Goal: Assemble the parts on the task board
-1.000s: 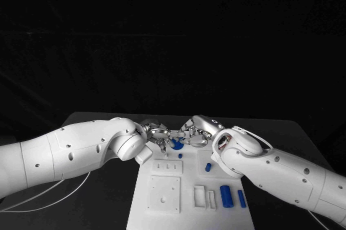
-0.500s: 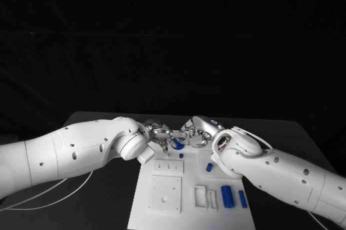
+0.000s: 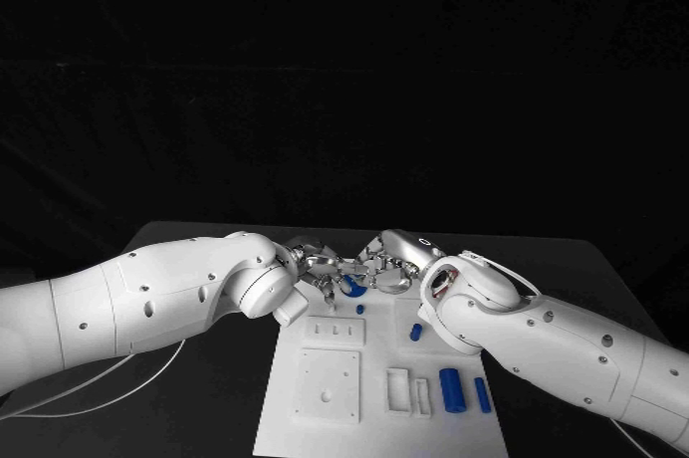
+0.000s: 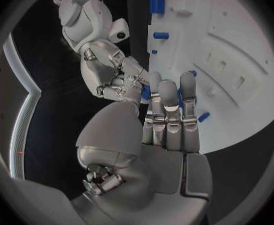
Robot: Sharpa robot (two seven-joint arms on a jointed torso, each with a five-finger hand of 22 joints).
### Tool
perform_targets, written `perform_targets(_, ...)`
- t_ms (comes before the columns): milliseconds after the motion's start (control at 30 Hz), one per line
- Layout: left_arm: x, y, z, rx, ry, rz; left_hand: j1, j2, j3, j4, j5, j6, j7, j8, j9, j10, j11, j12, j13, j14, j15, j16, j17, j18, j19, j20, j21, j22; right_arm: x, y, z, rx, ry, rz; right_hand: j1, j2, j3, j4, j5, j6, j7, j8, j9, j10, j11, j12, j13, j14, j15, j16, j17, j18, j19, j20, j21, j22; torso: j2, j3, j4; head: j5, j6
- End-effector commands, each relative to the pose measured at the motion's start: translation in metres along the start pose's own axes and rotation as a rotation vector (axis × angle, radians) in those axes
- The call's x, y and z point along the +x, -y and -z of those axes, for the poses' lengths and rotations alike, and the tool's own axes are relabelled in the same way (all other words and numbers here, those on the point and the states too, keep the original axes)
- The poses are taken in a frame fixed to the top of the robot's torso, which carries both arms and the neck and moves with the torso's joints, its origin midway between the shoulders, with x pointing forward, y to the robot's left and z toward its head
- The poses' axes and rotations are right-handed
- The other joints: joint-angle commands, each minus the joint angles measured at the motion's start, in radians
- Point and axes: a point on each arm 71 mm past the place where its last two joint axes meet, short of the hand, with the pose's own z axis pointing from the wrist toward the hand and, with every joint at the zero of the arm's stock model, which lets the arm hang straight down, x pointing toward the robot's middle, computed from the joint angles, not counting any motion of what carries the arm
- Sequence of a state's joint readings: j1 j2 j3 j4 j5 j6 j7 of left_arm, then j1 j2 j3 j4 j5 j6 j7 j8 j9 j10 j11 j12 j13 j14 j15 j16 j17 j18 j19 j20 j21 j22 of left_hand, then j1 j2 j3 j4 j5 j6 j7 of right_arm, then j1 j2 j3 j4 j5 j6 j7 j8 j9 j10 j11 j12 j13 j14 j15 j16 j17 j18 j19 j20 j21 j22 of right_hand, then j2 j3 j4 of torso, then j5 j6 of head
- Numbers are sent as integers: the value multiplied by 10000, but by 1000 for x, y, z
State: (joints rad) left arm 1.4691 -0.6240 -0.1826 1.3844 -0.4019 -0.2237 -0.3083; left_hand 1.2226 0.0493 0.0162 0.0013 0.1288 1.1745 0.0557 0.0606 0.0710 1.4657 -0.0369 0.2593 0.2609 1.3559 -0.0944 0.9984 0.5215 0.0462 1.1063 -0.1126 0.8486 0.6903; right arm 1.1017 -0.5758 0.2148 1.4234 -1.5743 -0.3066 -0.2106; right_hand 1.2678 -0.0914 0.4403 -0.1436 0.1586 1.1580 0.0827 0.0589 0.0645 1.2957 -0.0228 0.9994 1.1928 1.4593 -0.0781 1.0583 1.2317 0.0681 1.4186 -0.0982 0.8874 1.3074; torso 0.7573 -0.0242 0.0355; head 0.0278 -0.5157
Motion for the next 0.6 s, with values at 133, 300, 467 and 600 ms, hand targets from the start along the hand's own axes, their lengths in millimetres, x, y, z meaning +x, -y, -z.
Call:
perform_targets(133,2,5,0,255,20,98,322,372,226,-390,745,346,-146,70,191,460,-71,15,-42,16,-52,71,42,-7,91,-52,-76,108,3,0,0,-7,-231,145,65,-52,-1,73,-47,75,-16,34,7,70,19,37,8,74,-34,66,9,-60,63,-10,44,1095,5,-1,2,-17,-27)
perform_targets(300,1,5,0,266,51,173,118,540,227,-577,808,529,-242,83,570,460,-94,42,-93,9,-68,78,59,-33,85,-74,-129,261,3,2,0,45,-278,170,49,-46,-15,86,-48,76,-17,36,8,70,21,35,9,70,-33,62,10,-60,67,-9,53,1097,5,1,4,-14,-32)
perform_targets(467,1,4,1,241,-4,279,-138,660,256,-590,1416,564,-323,84,1513,454,-136,162,-73,19,-98,160,116,-67,124,-118,-172,439,4,3,0,78,-331,191,49,-46,-15,86,-48,76,-17,36,8,70,21,35,9,70,-33,62,10,-60,67,-9,53,1097,10,3,4,-16,-47)
perform_targets(600,2,4,0,181,-166,365,-498,630,305,-623,1514,464,-381,121,2938,439,-176,253,-1,-11,-113,265,171,-91,123,-149,-216,649,5,4,0,113,-386,209,49,-46,-15,86,-48,76,-17,36,8,70,21,35,9,70,-33,62,10,-60,67,-9,53,1097,7,5,-1,-20,-53)
